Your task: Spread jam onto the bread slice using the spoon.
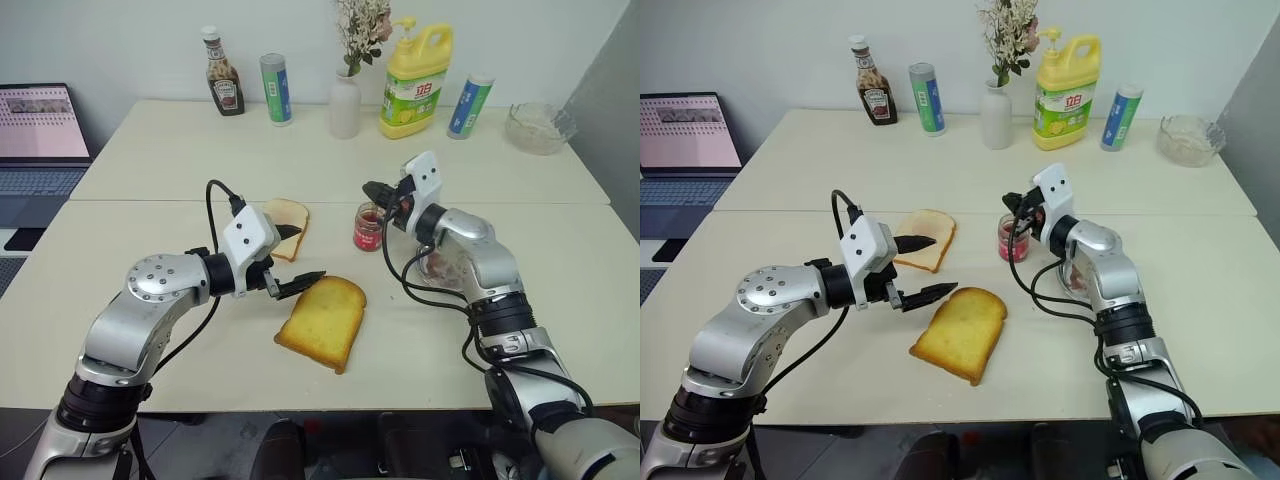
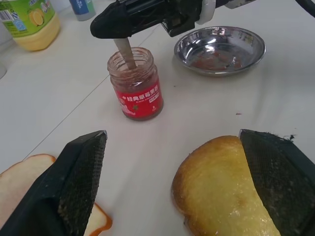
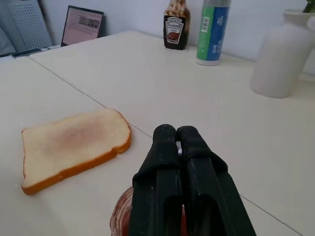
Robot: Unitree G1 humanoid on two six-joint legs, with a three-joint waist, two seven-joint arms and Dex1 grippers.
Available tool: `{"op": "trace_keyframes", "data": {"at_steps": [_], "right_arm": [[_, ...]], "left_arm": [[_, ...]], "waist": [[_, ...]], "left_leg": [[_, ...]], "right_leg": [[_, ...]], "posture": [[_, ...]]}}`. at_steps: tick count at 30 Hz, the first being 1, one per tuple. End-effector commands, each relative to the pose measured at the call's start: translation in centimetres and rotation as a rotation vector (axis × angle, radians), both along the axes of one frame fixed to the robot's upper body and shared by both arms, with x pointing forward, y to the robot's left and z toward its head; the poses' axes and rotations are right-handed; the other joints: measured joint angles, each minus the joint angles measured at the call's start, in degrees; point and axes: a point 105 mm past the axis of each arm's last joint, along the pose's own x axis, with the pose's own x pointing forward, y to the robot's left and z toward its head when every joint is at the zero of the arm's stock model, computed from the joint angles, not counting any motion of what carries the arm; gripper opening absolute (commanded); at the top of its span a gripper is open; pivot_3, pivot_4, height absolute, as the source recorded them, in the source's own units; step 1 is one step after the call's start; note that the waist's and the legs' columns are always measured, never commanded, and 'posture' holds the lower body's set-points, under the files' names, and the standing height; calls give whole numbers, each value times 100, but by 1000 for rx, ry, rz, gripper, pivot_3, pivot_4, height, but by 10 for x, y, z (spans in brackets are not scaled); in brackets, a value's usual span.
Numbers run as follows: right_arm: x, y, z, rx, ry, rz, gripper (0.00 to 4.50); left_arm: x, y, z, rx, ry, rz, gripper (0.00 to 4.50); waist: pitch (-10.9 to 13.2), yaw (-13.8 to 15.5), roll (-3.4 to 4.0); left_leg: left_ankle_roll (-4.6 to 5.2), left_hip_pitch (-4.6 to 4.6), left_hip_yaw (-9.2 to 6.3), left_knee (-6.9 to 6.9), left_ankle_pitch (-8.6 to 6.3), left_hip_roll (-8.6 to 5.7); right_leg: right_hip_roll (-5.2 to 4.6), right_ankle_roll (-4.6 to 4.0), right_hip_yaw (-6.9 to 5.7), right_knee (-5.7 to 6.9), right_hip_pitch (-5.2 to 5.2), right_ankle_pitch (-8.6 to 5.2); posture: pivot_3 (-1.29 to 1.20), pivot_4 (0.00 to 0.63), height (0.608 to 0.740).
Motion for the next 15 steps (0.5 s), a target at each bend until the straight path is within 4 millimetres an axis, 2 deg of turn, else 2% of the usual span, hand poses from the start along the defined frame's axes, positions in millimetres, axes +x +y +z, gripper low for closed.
{"op": "trace_keyframes", "data": {"at_steps": [1, 15], "right_arm": [[5, -7, 11, 99, 33, -39, 42], [8, -11, 22, 298, 141, -77, 42]], "left_arm": [[-2, -4, 7, 4, -37, -16, 4500], [-1, -6, 7, 11, -37, -18, 4500]], "waist": [[0, -1, 0], [0, -3, 0]], "left_leg": [[0, 0, 0, 0, 0, 0], [0, -1, 0, -1, 0, 0]], "right_leg": [[0, 0, 0, 0, 0, 0], [0, 0, 0, 0, -1, 0]], "posture": [[0, 150, 740], [0, 150, 740]]}}
